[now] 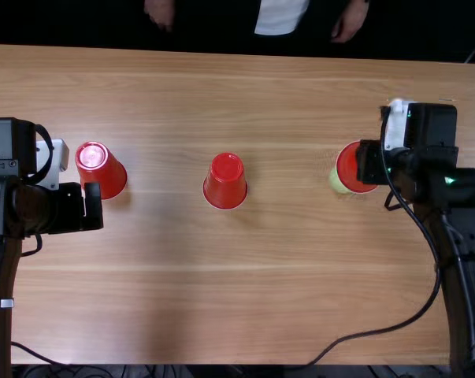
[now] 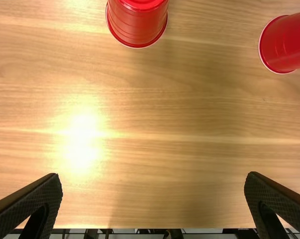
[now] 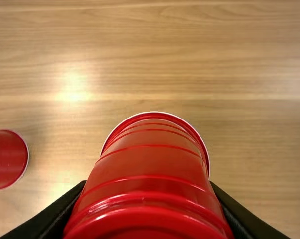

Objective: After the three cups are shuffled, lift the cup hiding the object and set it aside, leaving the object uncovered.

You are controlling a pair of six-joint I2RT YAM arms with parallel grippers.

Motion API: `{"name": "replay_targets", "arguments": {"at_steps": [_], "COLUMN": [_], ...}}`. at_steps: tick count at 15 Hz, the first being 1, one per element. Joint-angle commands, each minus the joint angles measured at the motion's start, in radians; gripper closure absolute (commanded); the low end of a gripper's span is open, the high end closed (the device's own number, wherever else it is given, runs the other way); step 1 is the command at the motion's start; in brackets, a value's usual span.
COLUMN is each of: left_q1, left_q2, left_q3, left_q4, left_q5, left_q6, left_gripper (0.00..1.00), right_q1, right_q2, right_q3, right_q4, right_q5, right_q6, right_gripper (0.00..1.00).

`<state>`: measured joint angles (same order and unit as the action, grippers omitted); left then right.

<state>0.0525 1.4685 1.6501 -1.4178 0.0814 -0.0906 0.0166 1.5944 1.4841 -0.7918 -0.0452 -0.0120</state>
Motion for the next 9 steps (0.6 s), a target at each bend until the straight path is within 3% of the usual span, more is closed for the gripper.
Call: {"name": "replay_targets", "arguments": {"at_steps": [1, 5, 9], "left_q1": [0.004, 0.004, 0.004], "left_q2": [-0.025, -0.059, -0.089], "left_q3": [0.005, -0.036, -0.062], "left_q4": [-0.003, -0.003, -0.005], "left_q5": [-0.004, -0.002, -0.002], "left_q6": [0.004, 0.006, 0.006], "left_gripper": [0.00, 0.00, 0.00], "right_q1": [-0.030, -0.167, -0.211], "right_q2": [-0.045, -0.068, -0.100], "right_q3": [-0.067, -0.219, -0.337], "right_q4": [0.008, 0.008, 0.010], "right_q5": [-0.003, -0.003, -0.001], "right_q6": [0.010, 0.003, -0.001], "right_gripper": [1.00, 1.00, 1.00]}}
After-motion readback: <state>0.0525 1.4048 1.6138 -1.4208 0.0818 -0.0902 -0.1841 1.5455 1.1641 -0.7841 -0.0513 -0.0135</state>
